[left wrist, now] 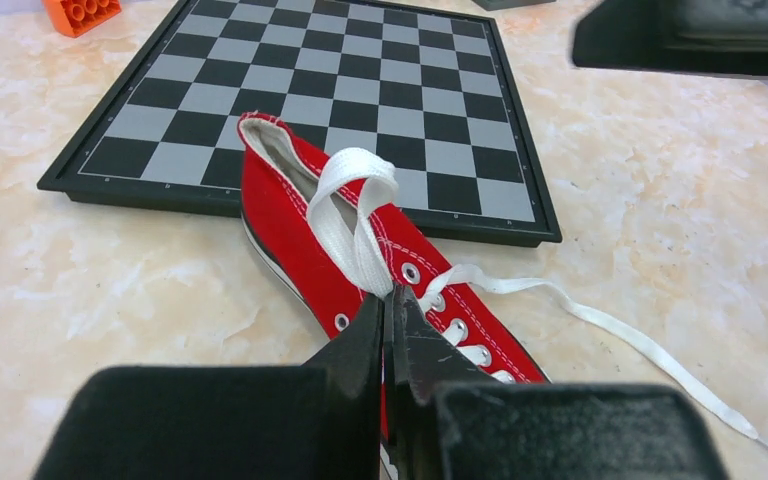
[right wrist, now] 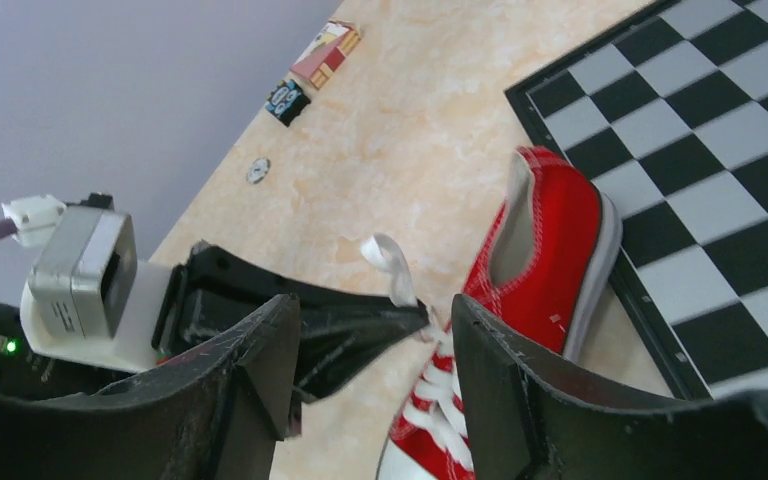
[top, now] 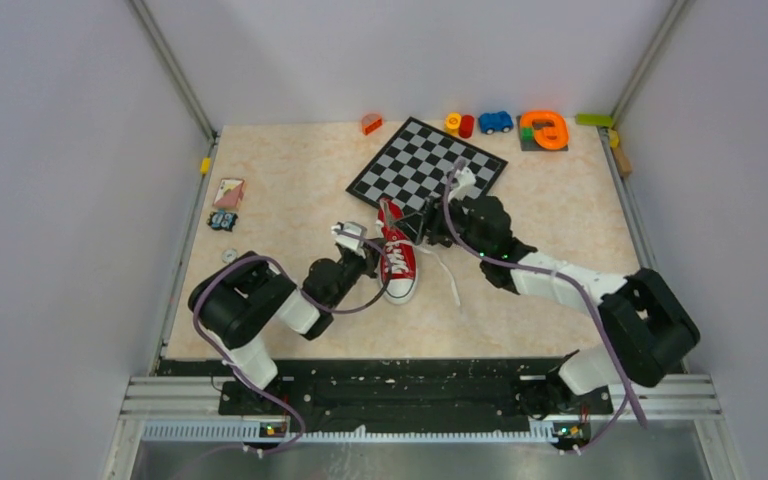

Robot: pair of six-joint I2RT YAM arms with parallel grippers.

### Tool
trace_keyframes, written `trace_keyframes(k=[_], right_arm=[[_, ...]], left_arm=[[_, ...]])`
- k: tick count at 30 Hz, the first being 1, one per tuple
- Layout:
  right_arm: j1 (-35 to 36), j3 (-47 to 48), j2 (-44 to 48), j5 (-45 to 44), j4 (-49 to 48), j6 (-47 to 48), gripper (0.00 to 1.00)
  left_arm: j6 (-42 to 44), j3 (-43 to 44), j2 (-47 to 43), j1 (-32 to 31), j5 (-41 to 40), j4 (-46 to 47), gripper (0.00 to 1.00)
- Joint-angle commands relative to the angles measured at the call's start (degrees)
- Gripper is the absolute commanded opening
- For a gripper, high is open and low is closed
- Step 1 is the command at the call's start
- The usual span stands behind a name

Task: Tie the shoes
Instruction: Wrap the shoelace around the shoelace.

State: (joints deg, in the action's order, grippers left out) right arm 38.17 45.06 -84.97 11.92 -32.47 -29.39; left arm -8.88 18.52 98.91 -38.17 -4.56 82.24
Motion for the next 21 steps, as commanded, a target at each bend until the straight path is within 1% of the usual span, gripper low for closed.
trace_keyframes(k=[1,4,7,9,13,16,18,21], right_arm=[[-3.94,-3.85,6.06,0.76,8.94,1.17,0.59],[-4.93,-3.88,8.53,-3.16,20.02,4.3,0.59],[-4.95,-3.91,9.33,-5.48,26.17,9.33,0.59],[-4.95,-2.97,8.46,-5.41,29.59,11.96,0.59],[-4.95,1.71,3.75,-5.29,36.85,14.29,0.59],[-4.82,5.08,-0.01,-4.49,39.35,18.27,0.57],[-4.32,6.09,-2.39,-4.02,39.07,21.94,0.56],[-2.43,8.35,-5.69,-6.08,39.09,27.19,0.56]], left_arm=[[-0.49,-0.36,-2.87,0.69,1.37,1.95,0.0],[-0.75,-0.94,-3.25,0.73,1.98,2.13,0.0],[-0.82,-0.8,-2.69,0.95,2.45,1.9,0.0],[-1.36,-0.48,-2.51,1.14,3.13,1.78,0.0],[-1.2,0.05,-2.08,1.27,3.91,1.78,0.0],[-0.72,1.06,-1.53,1.44,4.23,1.46,0.0],[-0.67,1.48,-0.95,1.5,4.29,1.45,0.0],[-1.09,1.85,-0.58,1.67,4.25,1.58,0.0]])
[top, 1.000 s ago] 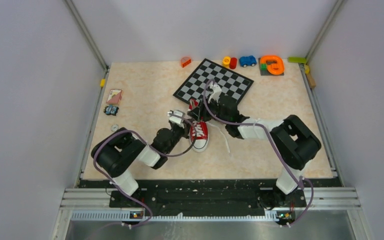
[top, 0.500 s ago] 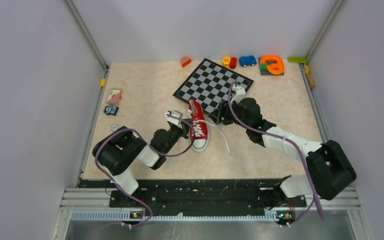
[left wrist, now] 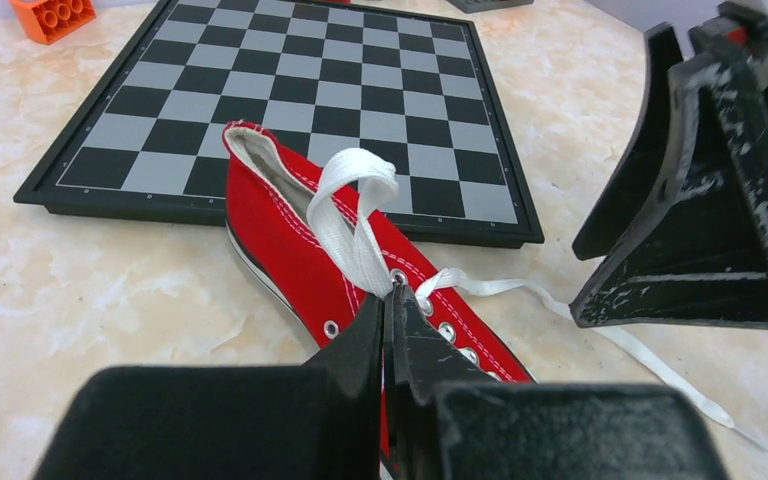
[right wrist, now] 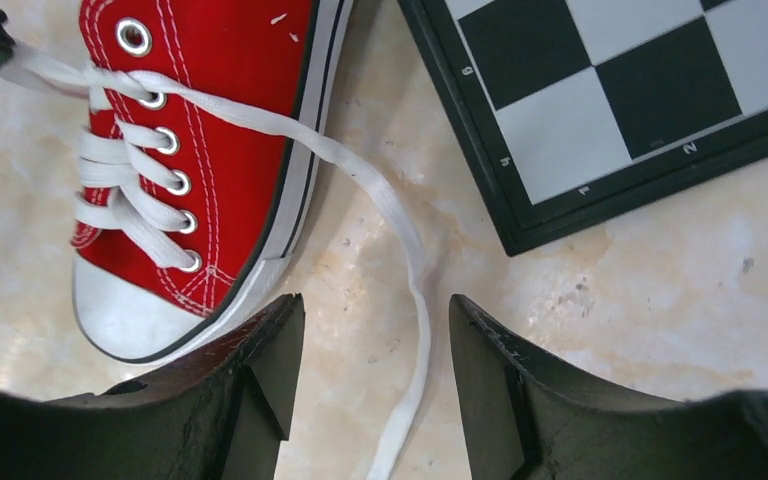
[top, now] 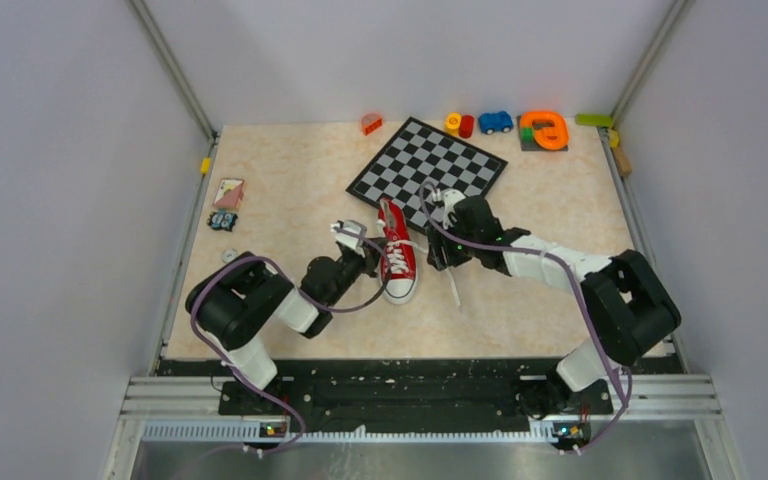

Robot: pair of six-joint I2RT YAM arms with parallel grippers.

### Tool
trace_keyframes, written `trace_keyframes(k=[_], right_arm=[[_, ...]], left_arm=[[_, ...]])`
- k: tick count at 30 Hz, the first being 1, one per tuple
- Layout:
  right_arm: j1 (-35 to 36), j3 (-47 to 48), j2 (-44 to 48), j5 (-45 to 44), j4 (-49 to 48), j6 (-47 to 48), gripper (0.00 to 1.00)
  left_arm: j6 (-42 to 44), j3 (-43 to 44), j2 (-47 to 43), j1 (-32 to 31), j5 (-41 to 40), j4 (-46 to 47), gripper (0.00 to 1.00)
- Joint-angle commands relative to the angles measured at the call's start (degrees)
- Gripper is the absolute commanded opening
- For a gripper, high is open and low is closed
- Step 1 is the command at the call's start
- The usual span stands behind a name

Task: Tie the shoes
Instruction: Wrap the shoelace around the shoelace.

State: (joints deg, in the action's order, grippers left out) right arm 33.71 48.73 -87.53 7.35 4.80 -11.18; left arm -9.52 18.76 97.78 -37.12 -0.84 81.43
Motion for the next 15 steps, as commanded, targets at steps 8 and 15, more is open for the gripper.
trace_keyframes(k=[8,15], right_arm=[[3.26,9.91,-11.71,-4.11,0.04,12.74,0.53],[3.29,9.79,-13.56,-4.41,-3.06,11.64,0.29]], left_arm=[[-0.26,2.26,0.27,0.86,2.35,0.93,0.0],[-0.11,1.87,-0.16,1.13,2.05,0.62,0.0]])
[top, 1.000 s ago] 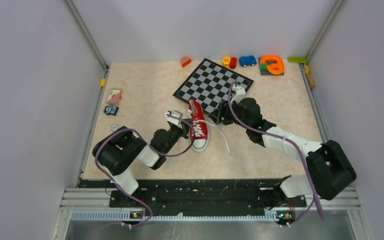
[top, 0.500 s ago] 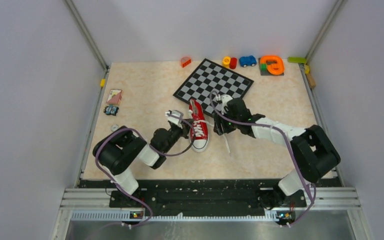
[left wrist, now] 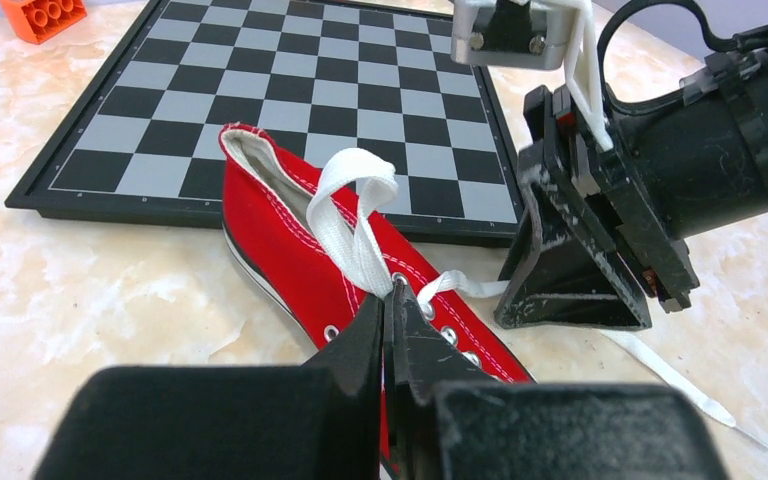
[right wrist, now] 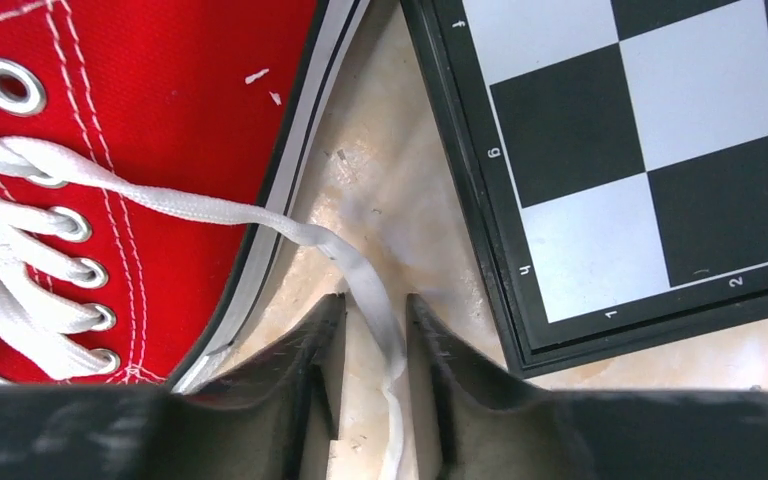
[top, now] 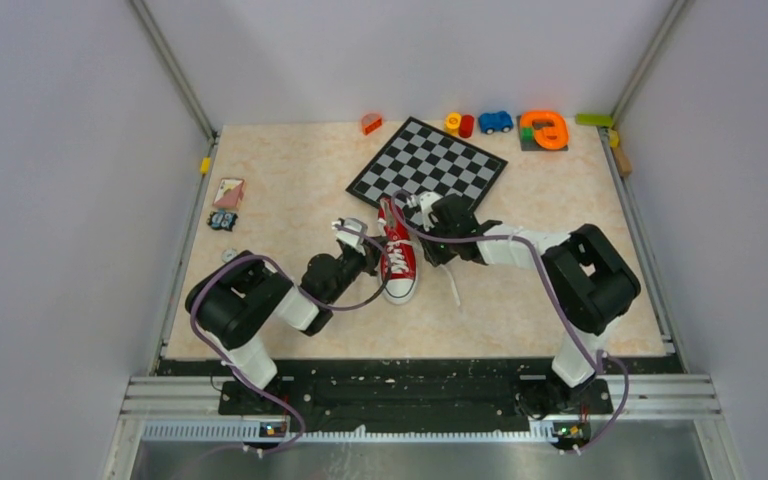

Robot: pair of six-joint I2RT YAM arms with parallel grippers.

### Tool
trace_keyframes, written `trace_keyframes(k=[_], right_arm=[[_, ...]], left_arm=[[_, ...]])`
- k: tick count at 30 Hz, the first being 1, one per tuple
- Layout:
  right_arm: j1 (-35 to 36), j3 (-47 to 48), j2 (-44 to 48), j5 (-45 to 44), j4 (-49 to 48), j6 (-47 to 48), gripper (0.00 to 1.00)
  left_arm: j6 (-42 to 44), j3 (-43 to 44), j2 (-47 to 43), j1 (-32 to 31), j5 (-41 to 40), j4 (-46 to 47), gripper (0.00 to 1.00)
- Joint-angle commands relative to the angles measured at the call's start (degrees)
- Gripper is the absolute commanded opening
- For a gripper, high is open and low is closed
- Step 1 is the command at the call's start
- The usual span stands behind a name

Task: Tie the shoes
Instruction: Wrap the shoelace around the shoelace.

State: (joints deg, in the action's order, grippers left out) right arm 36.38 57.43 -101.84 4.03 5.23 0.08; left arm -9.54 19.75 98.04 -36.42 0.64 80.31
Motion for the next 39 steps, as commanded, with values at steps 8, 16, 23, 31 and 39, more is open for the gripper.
trace_keyframes(k=[8,16,23,31,39], right_arm=[[-0.89,-6.27,13.41,1.6,-8.08,-3.84,0.0],[-13.45,-16.2,24.44,11.97,-14.3,-18.96,0.0],[-15.2,-16.72,22.62,16.79,-13.38,-21.18,0.0],[-15.13,-15.02,21.18,29.88,-23.79,-24.51,0.0],[-12.81,-10.56,15.0,32.62,-31.24,-27.6,0.0]], left_arm=[[-0.75,0.57,-2.07,0.71,0.61,-1.05,0.0],[-7.6,-0.97,-0.86,2.7,-1.87,1.8,0.0],[-11.92,-2.0,0.73,4.77,-2.23,2.21,0.0],[-7.13,1.67,-1.1,4.83,5.54,-3.95,0.0],[-3.36,3.91,-5.57,5.42,8.8,-14.61,0.0]])
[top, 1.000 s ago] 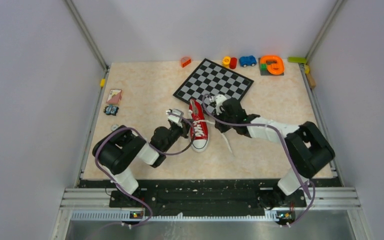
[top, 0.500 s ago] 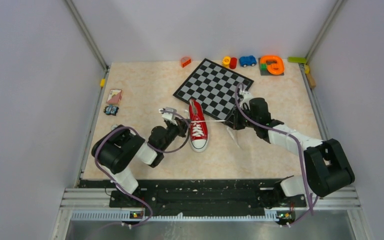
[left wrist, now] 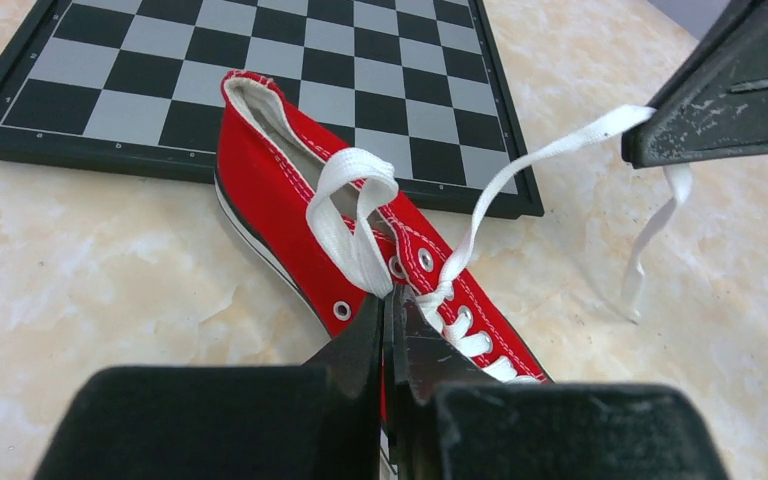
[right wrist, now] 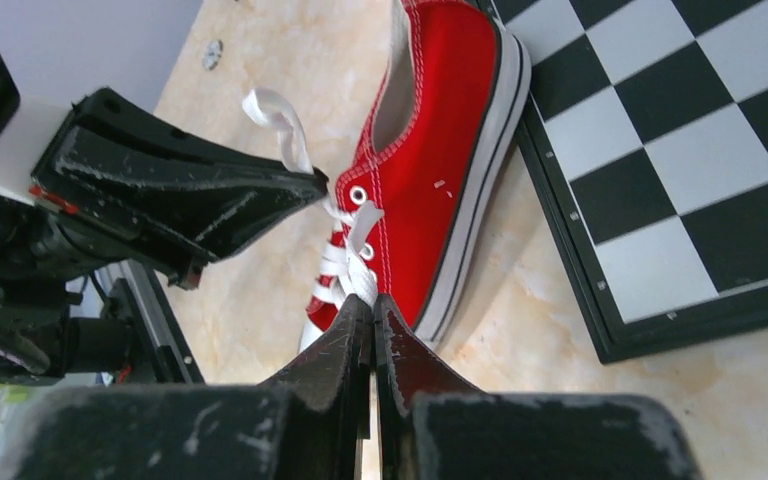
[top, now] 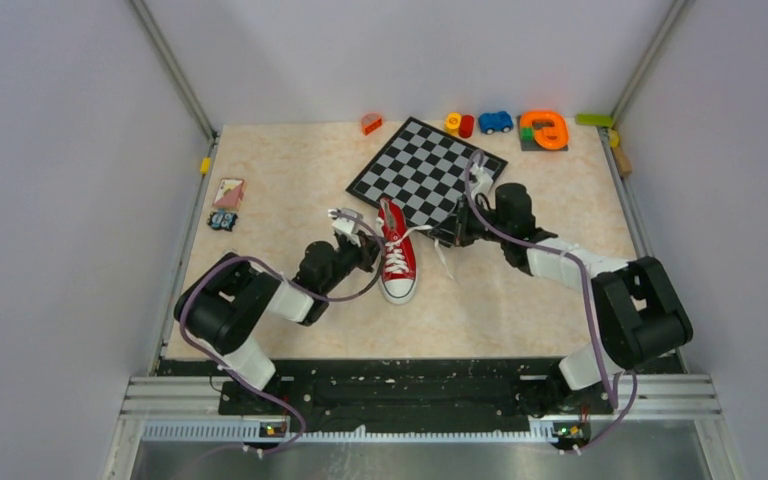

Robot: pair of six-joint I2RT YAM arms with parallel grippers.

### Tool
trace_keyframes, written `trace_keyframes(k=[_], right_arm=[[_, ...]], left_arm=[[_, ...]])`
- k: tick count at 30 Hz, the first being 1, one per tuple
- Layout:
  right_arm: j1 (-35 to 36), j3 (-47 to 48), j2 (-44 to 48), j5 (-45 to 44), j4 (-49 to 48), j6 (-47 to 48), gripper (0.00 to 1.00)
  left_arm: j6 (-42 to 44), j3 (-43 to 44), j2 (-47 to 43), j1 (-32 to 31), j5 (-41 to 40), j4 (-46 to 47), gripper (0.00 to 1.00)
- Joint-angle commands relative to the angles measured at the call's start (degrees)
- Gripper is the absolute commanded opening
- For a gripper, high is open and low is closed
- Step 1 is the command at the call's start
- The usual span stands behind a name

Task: Tie the shoes
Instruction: Wrap the shoelace around the shoelace.

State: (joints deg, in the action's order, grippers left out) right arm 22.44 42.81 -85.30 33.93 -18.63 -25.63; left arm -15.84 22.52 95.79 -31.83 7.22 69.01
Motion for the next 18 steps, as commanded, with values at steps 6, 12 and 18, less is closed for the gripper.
trace_keyframes(k=[6,12,18], right_arm=[[3.8,10.58,-6.09,2.3,-5.18,0.25,0.0],[6.15,16.35,-11.88,-0.02,-1.05,3.06,0.0],[7.03,21.91,-16.7,-1.01,2.1,4.85,0.0]], left_arm=[[8.37,1.88,-6.05,1.19,3.97,-9.17,0.0],[12.12,2.17,-6.65,1.35,3.75,-10.66,0.0],[12.95,1.04,-4.78,1.78,4.71,-6.47,0.0]])
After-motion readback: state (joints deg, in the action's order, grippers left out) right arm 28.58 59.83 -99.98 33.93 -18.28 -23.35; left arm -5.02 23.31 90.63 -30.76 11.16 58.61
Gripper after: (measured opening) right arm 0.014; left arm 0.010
